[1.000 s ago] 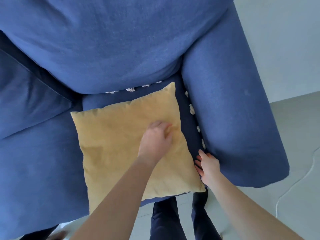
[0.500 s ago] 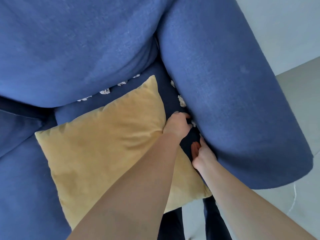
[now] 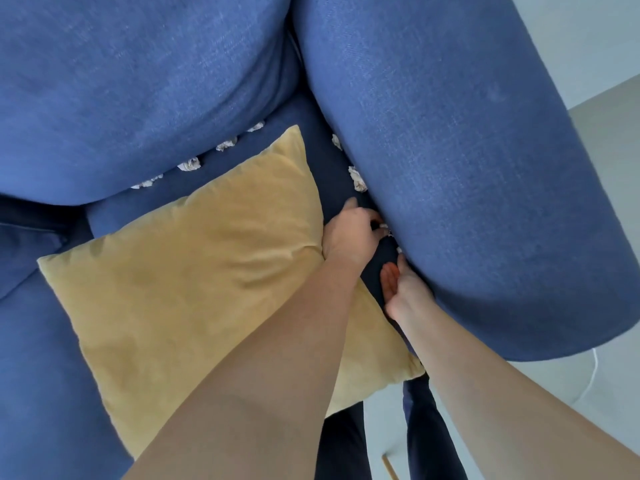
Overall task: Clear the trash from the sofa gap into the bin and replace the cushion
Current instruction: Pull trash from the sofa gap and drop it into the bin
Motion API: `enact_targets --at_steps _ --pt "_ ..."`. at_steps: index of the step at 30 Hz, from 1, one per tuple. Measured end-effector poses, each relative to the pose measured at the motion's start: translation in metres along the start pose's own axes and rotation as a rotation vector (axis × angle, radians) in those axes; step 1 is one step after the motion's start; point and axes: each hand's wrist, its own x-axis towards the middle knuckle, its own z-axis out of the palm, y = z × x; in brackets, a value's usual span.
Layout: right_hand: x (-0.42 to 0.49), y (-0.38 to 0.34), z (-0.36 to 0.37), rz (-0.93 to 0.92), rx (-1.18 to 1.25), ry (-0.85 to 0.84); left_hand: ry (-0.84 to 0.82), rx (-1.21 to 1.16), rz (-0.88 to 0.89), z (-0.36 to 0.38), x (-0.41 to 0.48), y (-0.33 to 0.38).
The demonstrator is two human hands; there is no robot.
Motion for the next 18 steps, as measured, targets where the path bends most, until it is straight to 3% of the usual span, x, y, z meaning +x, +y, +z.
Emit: enact_targets --at_steps 8,18 --pt "-0.049 -0.008 -0.028 0.047 -0.132 -0.017 0.022 -0.273 -0.015 -0.013 -0.031 -0.004" --pt "-0.089 -0.036 -0.167 0.007 -0.171 -0.179 0.127 -0.409 -0.066 -0.015 -0.134 0.034"
